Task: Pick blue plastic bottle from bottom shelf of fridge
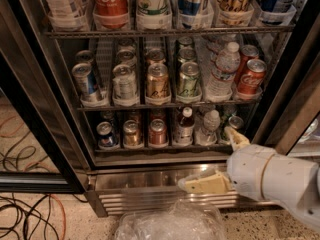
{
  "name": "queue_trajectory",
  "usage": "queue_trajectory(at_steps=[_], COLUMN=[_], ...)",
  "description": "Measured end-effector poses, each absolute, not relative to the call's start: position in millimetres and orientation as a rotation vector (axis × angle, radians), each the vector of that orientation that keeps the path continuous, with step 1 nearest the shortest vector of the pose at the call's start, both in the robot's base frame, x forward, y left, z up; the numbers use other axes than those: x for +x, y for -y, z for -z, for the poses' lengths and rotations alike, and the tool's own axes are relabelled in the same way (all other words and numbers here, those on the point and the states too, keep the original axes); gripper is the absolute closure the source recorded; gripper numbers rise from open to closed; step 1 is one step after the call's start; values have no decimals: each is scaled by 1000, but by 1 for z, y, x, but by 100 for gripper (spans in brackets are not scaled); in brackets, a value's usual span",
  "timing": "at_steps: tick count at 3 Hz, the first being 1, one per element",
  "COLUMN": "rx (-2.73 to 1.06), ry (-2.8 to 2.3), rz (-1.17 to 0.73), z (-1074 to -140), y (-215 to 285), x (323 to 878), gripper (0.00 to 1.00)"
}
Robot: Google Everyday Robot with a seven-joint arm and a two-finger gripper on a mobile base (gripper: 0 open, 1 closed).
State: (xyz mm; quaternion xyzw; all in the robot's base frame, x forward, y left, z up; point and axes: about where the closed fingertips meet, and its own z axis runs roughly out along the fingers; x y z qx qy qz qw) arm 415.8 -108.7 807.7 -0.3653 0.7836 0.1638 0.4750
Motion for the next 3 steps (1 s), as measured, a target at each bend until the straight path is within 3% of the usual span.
queue_trajectory(at_steps=[3], rx=[-311], ry=[-1909], rz=[-396], z=[-730], y=[142], x=[413], gripper=[0])
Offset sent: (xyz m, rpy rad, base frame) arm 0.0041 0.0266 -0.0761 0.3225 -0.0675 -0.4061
